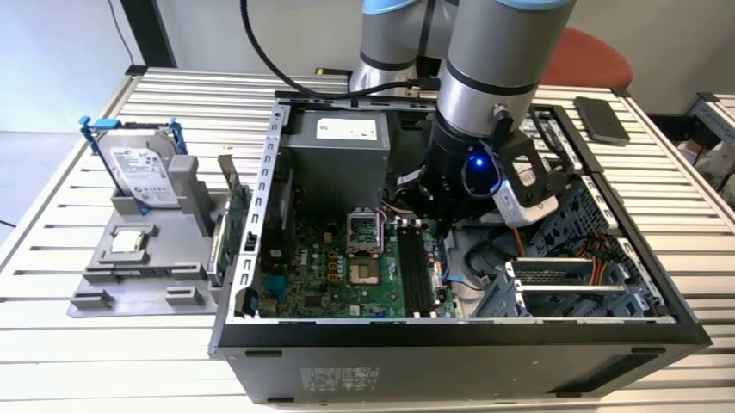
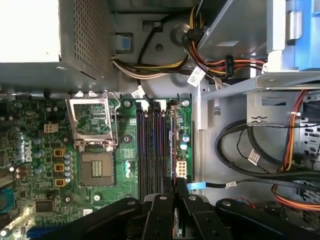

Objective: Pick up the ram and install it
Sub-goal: 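Insert the ram into the slot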

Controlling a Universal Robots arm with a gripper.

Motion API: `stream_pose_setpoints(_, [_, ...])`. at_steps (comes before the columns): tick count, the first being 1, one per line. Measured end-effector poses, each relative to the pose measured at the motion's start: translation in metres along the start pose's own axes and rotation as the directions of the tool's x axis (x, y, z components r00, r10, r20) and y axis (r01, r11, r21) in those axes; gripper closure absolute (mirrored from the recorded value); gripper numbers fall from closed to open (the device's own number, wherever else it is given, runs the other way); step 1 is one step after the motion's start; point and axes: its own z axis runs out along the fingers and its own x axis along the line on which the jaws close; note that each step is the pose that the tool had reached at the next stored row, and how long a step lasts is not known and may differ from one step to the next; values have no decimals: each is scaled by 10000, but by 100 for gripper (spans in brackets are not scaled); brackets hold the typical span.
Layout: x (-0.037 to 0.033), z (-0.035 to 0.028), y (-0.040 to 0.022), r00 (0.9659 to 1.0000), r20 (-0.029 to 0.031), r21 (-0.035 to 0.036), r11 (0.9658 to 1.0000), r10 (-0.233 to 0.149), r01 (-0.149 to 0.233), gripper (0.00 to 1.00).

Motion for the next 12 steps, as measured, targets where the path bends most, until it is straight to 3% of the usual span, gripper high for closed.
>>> stream_pose_setpoints(7, [3,142,-35,9998,-5,-3,9998,-213,213,100])
stream_pose_setpoints(12, [25,190,-61,9998,-4,5,9998,-210,210,100])
